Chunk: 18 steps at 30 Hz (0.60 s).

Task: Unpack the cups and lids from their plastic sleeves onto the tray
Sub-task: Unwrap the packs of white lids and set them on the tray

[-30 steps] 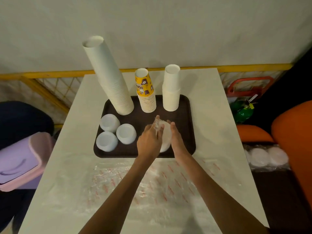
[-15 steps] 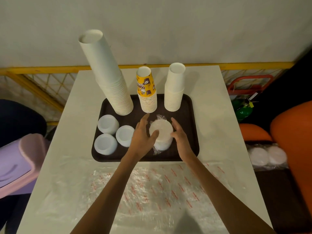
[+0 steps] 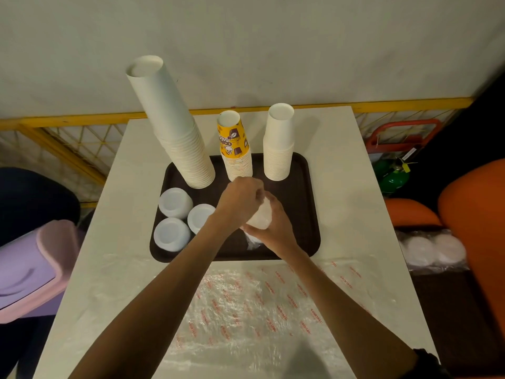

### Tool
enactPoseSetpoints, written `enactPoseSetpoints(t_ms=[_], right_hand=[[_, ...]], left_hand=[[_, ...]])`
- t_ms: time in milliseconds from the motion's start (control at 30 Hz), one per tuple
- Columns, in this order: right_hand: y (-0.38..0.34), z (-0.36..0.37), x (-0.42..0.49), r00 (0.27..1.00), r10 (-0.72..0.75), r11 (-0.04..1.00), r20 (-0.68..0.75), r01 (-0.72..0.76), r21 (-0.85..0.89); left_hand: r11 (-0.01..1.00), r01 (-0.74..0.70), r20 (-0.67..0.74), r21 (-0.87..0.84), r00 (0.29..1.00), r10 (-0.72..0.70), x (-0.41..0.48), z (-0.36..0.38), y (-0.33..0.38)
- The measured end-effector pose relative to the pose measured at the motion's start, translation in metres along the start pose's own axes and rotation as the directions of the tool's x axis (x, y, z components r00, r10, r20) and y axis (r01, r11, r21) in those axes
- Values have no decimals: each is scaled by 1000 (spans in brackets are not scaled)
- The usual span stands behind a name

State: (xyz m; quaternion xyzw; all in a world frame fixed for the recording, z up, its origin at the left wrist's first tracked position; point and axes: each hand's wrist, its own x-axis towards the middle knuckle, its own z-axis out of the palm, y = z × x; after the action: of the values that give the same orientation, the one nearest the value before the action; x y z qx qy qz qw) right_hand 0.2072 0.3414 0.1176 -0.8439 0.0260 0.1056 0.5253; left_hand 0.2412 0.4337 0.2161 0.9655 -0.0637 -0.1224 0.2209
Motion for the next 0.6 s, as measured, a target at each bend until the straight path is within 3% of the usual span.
enactPoseSetpoints(t_ms=[100,200,267,300,367,433,600], right_hand=[[7,-9,-4,998,-66,998,-2,66,-21],[6,-10,-2,995,-98,995,10,98,-8],[7,-9,-1,995,-99,995,8,99,-1],[8,-9,-1,996,-89,996,10,89,2],[8,-4,1,997,-74,997,-8,74,4],[6,1,4,999,-12,1000,-30,12,-11],[7,-4,1,999,-26,999,28,27,-38]], left_hand=[[987,59,-176,-148,981,-85,1,-15,0],[939,65,-373,-339,907,-197,-2,-29,-1],[941,4,-416,-338,896,-153,-7,-32,3],[962,-17,-350,-274,933,-83,-10,-29,5],[1000,-18,-51,-13,999,18,-15,-16,6],[982,-13,161,187,987,-17,-17,-2,2],[998,64,36,-17,997,-63,-6,-2,-10]])
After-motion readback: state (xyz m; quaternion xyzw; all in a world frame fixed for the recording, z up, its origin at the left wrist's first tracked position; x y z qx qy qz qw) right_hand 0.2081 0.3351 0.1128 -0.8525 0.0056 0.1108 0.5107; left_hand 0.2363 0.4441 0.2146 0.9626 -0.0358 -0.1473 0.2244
